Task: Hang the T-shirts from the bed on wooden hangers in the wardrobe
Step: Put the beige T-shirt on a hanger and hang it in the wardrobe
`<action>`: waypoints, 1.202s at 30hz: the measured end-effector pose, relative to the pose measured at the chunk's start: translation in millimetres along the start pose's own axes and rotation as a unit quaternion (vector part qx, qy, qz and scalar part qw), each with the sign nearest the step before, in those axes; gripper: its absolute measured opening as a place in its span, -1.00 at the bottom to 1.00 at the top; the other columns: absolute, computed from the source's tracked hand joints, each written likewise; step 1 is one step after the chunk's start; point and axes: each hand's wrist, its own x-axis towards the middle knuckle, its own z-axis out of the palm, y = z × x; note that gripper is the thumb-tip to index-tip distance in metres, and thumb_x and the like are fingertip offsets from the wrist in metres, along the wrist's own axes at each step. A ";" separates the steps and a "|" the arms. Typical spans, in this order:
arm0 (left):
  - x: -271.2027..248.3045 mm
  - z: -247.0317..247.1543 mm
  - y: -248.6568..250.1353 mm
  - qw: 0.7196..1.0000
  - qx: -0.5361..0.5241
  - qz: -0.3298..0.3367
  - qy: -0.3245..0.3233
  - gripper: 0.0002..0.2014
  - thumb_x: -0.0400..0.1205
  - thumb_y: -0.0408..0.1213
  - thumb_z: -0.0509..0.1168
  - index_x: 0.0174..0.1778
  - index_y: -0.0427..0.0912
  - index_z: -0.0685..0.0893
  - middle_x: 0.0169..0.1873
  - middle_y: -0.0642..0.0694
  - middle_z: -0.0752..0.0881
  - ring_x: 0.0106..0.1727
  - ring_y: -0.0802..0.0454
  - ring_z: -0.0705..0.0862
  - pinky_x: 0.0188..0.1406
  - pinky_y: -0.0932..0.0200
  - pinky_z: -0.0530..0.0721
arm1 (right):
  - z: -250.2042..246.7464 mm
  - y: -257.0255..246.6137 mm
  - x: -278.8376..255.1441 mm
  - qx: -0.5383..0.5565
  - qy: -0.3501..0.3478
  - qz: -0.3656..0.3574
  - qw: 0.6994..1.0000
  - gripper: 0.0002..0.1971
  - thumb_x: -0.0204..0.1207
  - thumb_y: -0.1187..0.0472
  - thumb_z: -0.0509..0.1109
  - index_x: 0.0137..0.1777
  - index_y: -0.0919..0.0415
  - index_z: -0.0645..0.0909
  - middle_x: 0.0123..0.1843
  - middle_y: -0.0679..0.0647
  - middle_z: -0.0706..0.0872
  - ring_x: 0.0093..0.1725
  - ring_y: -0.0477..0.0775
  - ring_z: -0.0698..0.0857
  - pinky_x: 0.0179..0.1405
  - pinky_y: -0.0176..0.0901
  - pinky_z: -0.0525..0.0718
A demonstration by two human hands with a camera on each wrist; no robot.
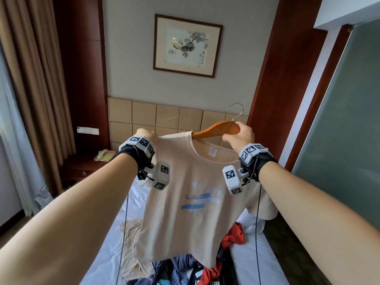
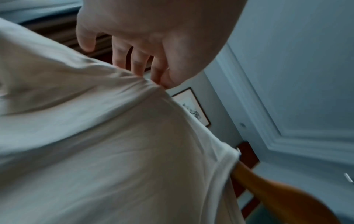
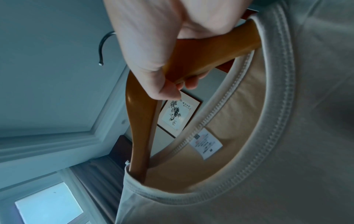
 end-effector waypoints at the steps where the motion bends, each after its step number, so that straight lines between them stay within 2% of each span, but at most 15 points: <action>1: -9.3 -2.0 5.5 1.000 -0.012 0.012 0.018 -0.70 0.61 -0.20 0.18 -0.03 -0.33 0.72 -0.18 -0.23 0.73 -0.10 -0.22 0.70 0.13 0.02 0.67 | 1.2 -0.8 -0.6 -0.005 -0.003 -0.004 1.000 -0.79 0.21 0.33 0.53 -0.16 0.21 0.63 -0.34 0.00 0.68 -0.35 0.03 0.61 -0.37 -0.22 0.52; 4: -23.3 4.3 24.6 0.996 -0.036 0.079 0.026 -0.76 0.59 -0.24 0.17 -0.28 -0.23 0.69 -0.26 -0.20 0.72 -0.26 -0.15 0.63 -0.19 0.14 0.56 | 6.2 -5.4 -2.3 -0.018 -0.020 -0.017 0.999 -0.78 0.23 0.33 0.55 -0.13 0.22 0.63 -0.34 -0.02 0.66 -0.36 0.00 0.58 -0.41 -0.22 0.48; 5: -26.5 6.8 31.7 0.993 -0.052 0.107 0.008 -0.75 0.61 -0.25 0.18 -0.28 -0.22 0.70 -0.26 -0.17 0.74 -0.23 -0.17 0.67 -0.19 0.12 0.59 | 8.0 -7.8 -3.4 -0.023 -0.030 -0.022 0.999 -0.77 0.24 0.33 0.56 -0.12 0.21 0.63 -0.34 -0.03 0.65 -0.36 -0.01 0.58 -0.41 -0.22 0.48; 8: -31.8 15.4 48.8 0.972 -0.106 0.203 -0.059 -0.77 0.67 -0.22 0.23 -0.12 -0.13 0.80 -0.11 -0.09 0.82 0.01 -0.10 0.77 0.09 0.06 0.72 | 15.0 -13.4 -4.1 -0.031 -0.059 -0.038 0.997 -0.71 0.21 0.32 0.63 -0.10 0.15 0.65 -0.30 -0.03 0.68 -0.29 0.05 0.64 -0.29 -0.14 0.61; 10: -33.9 21.4 56.9 0.955 -0.119 0.248 -0.111 -0.80 0.68 -0.21 0.26 -0.15 -0.08 0.78 -0.12 -0.08 0.82 0.03 -0.08 0.78 0.18 0.00 0.73 | 18.9 -16.2 -5.3 -0.037 -0.070 -0.047 0.996 -0.67 0.19 0.30 0.67 -0.08 0.13 0.66 -0.26 -0.02 0.71 -0.25 0.07 0.68 -0.20 -0.08 0.65; 13: -40.4 27.9 64.3 0.944 -0.097 0.269 -0.164 -0.79 0.70 -0.10 0.24 -0.17 -0.03 0.72 -0.20 -0.09 0.77 -0.09 -0.12 0.75 0.02 0.06 0.72 | 21.7 -20.3 -9.4 -0.040 -0.083 -0.058 0.994 -0.67 0.22 0.28 0.68 -0.05 0.14 0.67 -0.24 0.01 0.74 -0.23 0.07 0.69 -0.24 -0.13 0.61; 16: -46.6 34.0 65.6 0.935 -0.125 0.264 -0.200 -0.75 0.65 0.06 0.24 -0.13 0.01 0.72 -0.16 -0.19 0.82 -0.14 -0.17 0.82 -0.06 -0.03 0.77 | 24.1 -24.1 -13.9 -0.053 -0.089 -0.055 0.993 -0.72 0.26 0.26 0.65 -0.05 0.15 0.68 -0.20 0.05 0.78 -0.16 0.12 0.73 -0.21 -0.11 0.61; 18: -50.2 38.9 67.2 0.931 -0.115 0.275 -0.212 -0.65 0.62 0.17 0.27 -0.08 -0.04 0.74 -0.18 -0.16 0.83 -0.25 -0.10 0.78 -0.19 0.07 0.75 | 26.1 -25.9 -15.8 -0.053 -0.096 -0.060 0.992 -0.73 0.28 0.22 0.64 -0.06 0.14 0.67 -0.19 0.02 0.79 -0.13 0.10 0.76 -0.20 -0.12 0.64; 20: -52.4 44.3 70.3 0.935 -0.102 0.283 -0.189 -0.59 0.61 0.23 0.30 -0.17 -0.08 0.71 -0.33 -0.06 0.77 -0.38 0.03 0.69 -0.35 0.19 0.61 | 27.4 -27.5 -18.9 -0.047 -0.117 -0.075 0.989 -0.70 0.32 0.19 0.65 0.01 0.16 0.68 -0.15 0.01 0.79 -0.11 0.06 0.75 -0.19 -0.17 0.64; 22: -51.4 46.4 70.8 0.941 -0.101 0.284 -0.153 -0.55 0.56 0.29 0.32 -0.26 -0.07 0.69 -0.45 0.02 0.70 -0.44 0.06 0.63 -0.37 0.21 0.54 | 27.2 -28.1 -20.9 -0.028 -0.150 -0.086 0.984 -0.68 0.40 0.14 0.62 0.12 0.14 0.67 -0.04 0.02 0.80 -0.04 0.02 0.74 -0.09 -0.18 0.66; 25: -44.8 42.9 64.0 0.946 -0.102 0.287 -0.111 -0.46 0.47 0.39 0.32 -0.24 -0.09 0.76 -0.45 0.04 0.74 -0.39 0.03 0.68 -0.28 0.05 0.67 | 20.3 -21.6 -19.3 0.022 -0.192 -0.087 0.977 -0.69 0.58 -0.12 0.46 0.19 0.03 0.67 0.08 -0.04 0.79 0.10 -0.06 0.74 0.11 -0.16 0.66; 28: -38.2 31.8 57.9 0.949 -0.126 0.277 -0.086 -0.38 0.35 0.46 0.28 -0.18 -0.06 0.79 -0.36 0.01 0.80 -0.34 0.04 0.71 -0.12 -0.02 0.78 | 3.2 -2.8 -12.9 -0.032 -0.174 -0.017 0.984 -0.47 0.68 -0.32 0.12 0.22 0.09 0.67 0.18 0.07 0.77 0.23 0.13 0.71 0.32 0.04 0.60; 31: -30.7 19.6 53.5 0.948 -0.178 0.257 -0.061 -0.43 0.34 0.42 0.32 -0.22 -0.06 0.80 -0.39 0.01 0.78 -0.38 0.06 0.67 -0.16 0.06 0.73 | -9.3 20.7 -13.4 -0.161 -0.217 0.072 0.960 -0.26 0.66 -0.43 -0.11 0.57 0.01 0.50 0.57 0.12 0.55 0.55 0.25 0.49 0.56 0.12 0.38; 33: -27.4 15.1 50.4 0.947 -0.199 0.246 -0.049 -0.47 0.33 0.39 0.35 -0.27 -0.07 0.80 -0.44 0.02 0.75 -0.40 0.06 0.66 -0.20 0.11 0.66 | -11.6 34.9 -14.7 -0.210 -0.217 0.114 0.946 -0.19 0.65 -0.44 -0.15 0.64 0.11 0.41 0.64 0.24 0.44 0.60 0.31 0.42 0.59 0.12 0.30; 36: -26.7 15.1 45.8 0.945 -0.217 0.242 -0.047 -0.45 0.30 0.38 0.36 -0.28 -0.09 0.80 -0.45 0.00 0.75 -0.35 0.05 0.68 -0.20 0.08 0.66 | -13.4 54.6 -13.9 -0.198 -0.170 0.185 0.947 -0.14 0.67 -0.41 -0.13 0.66 0.27 0.35 0.65 0.35 0.38 0.63 0.36 0.34 0.60 0.12 0.23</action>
